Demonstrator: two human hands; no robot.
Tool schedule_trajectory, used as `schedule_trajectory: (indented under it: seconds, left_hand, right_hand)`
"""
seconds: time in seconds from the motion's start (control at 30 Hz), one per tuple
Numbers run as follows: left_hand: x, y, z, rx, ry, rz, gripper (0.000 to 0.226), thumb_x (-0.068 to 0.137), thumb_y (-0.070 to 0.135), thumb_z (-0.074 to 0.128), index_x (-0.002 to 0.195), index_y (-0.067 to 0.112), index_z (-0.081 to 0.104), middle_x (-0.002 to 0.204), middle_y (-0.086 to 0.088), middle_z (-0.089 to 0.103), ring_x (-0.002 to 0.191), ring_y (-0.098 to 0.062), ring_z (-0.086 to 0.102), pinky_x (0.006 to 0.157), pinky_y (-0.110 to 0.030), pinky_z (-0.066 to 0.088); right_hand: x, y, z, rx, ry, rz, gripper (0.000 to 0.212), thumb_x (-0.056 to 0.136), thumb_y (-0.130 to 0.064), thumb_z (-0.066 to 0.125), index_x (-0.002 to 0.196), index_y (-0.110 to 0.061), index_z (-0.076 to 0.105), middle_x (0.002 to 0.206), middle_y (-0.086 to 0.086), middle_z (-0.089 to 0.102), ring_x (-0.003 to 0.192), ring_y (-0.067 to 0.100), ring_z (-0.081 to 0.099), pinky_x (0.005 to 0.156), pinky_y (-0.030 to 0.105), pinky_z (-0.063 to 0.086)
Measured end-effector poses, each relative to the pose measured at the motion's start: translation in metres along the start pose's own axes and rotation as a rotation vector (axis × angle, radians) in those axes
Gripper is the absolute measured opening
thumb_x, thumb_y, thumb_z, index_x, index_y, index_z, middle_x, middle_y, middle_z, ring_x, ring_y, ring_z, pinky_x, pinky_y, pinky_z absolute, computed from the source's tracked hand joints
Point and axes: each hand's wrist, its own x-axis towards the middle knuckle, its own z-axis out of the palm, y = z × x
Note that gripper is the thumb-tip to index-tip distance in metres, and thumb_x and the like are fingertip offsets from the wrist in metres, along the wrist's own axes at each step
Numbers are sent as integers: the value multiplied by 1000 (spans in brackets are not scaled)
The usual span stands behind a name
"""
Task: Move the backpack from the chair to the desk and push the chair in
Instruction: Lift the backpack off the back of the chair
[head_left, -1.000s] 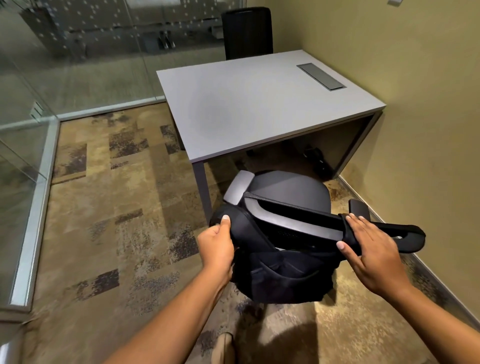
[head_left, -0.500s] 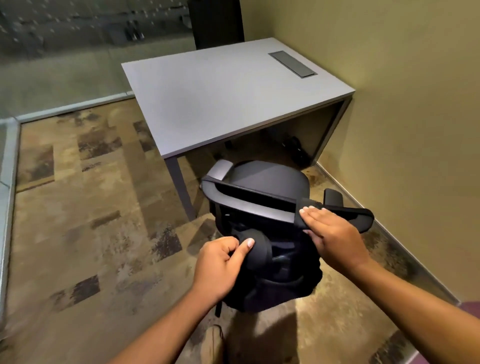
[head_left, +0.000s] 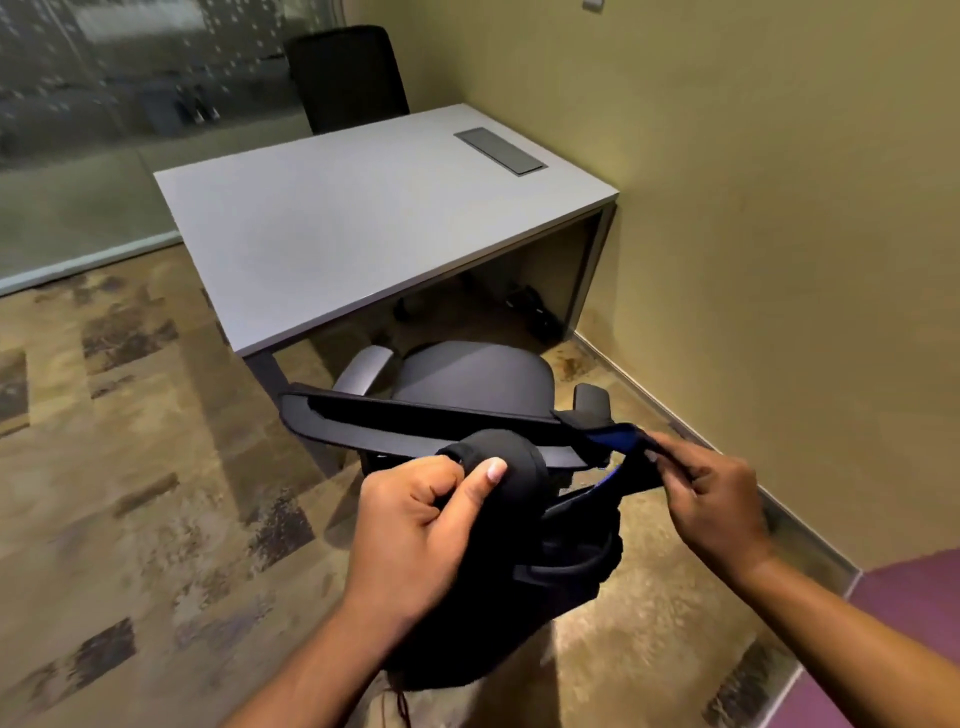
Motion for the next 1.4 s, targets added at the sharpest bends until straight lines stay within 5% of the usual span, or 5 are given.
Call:
schedule_trajectory:
  seconds: [0.23, 0.4, 0.57, 1.2, 1.4]
  left_hand:
    - [36, 57, 43, -74, 60, 21, 60, 89, 37, 63, 50, 5, 30, 51, -5, 22, 48, -7, 23, 44, -30, 23]
    - [63, 83, 72, -132, 76, 43, 59, 90, 34, 62, 49, 8, 29, 52, 7, 20, 49, -6, 20, 45, -23, 19]
    - [81, 89, 92, -169, 39, 58, 62, 92, 38, 61, 51, -1, 36, 51, -13, 26, 48, -18, 25, 45, -31, 24]
    - [143, 21, 177, 635, -75, 213, 52, 79, 62, 64, 60, 18, 43, 60, 2, 49, 55, -25, 50, 43, -28, 28]
    - [139, 38, 257, 219, -315, 722, 60, 89, 54, 62, 127, 8, 59, 135, -10, 58, 134, -25, 43, 108, -39, 37]
  right_hand:
    - [-19, 25, -56, 129, 135, 157, 37, 89, -10, 63, 116, -36, 63, 101, -20, 68, 91, -15, 62, 77, 6, 48]
    - [-47, 36, -73, 172, -335, -87, 84, 74, -62, 69, 145, -27, 38, 145, -9, 50, 129, 11, 52, 103, 27, 46]
    - [-46, 58, -75, -93, -293, -447, 48, 91, -6, 53, 137, -19, 48, 142, 17, 51, 126, 25, 56, 93, 40, 54]
    - [69, 64, -181, -207, -195, -225, 47, 73, -4, 50, 115, -19, 64, 116, -6, 66, 113, -4, 59, 99, 15, 43]
    - [98, 112, -205, -196, -136, -150, 51, 68, -3, 58, 114, -26, 64, 116, -11, 66, 111, -4, 61, 100, 15, 43]
